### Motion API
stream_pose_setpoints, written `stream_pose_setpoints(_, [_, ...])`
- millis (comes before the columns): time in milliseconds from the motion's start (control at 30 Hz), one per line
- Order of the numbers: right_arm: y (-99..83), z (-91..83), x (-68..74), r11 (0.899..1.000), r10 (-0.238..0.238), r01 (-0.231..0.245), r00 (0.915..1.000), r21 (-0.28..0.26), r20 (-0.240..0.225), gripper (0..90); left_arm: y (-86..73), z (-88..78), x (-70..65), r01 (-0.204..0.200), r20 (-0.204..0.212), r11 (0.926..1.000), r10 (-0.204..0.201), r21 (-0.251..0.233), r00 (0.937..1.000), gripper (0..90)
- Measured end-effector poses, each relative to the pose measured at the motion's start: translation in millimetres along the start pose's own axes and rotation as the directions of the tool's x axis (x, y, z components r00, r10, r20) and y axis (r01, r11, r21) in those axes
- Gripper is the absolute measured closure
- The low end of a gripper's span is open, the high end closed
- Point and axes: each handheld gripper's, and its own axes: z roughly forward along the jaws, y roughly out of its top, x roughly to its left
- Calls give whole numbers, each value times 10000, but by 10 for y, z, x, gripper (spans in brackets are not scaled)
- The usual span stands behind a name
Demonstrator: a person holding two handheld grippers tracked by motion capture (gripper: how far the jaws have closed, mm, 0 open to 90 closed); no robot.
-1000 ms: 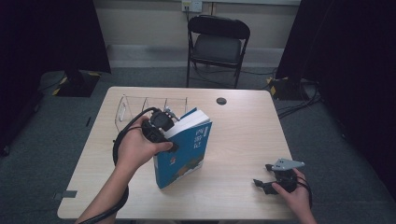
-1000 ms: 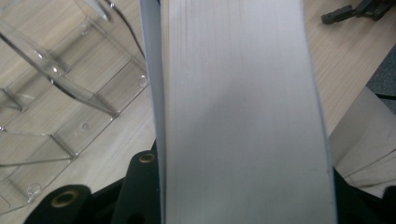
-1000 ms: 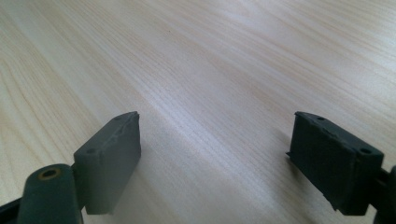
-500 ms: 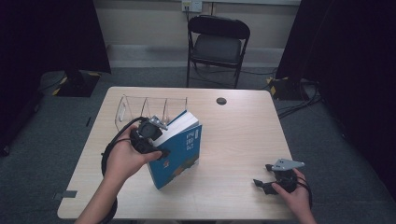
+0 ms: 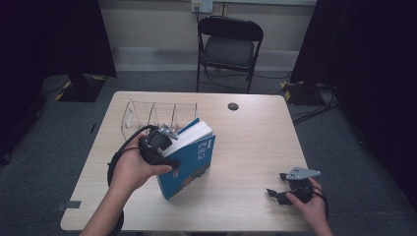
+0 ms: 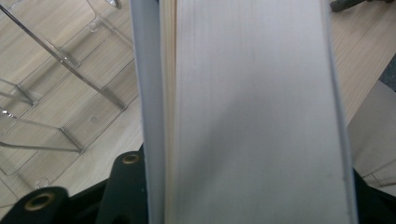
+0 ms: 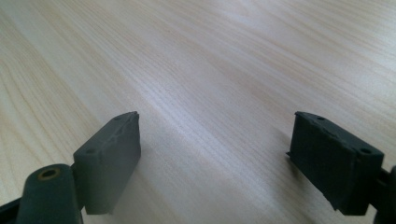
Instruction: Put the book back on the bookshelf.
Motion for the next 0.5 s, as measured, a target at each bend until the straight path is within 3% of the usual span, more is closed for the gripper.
stream_pose_setpoints(267, [0, 0, 0, 10000, 0, 0, 10000, 2, -2, 159, 14, 5, -26, -217, 50, 9994, 216, 259, 9998, 561])
stream_pose_setpoints(400, [0, 0, 0, 10000, -4, 4, 10000, 2, -3, 159, 33, 7, -49, -136, -23, 9979, 138, 639, 9999, 586])
stream_pose_setpoints(500, [0, 0, -1, 10000, -3, 3, 10000, 1, -6, 159, 25, 9, -58, 153, -110, 9985, -147, 522, 9998, 601])
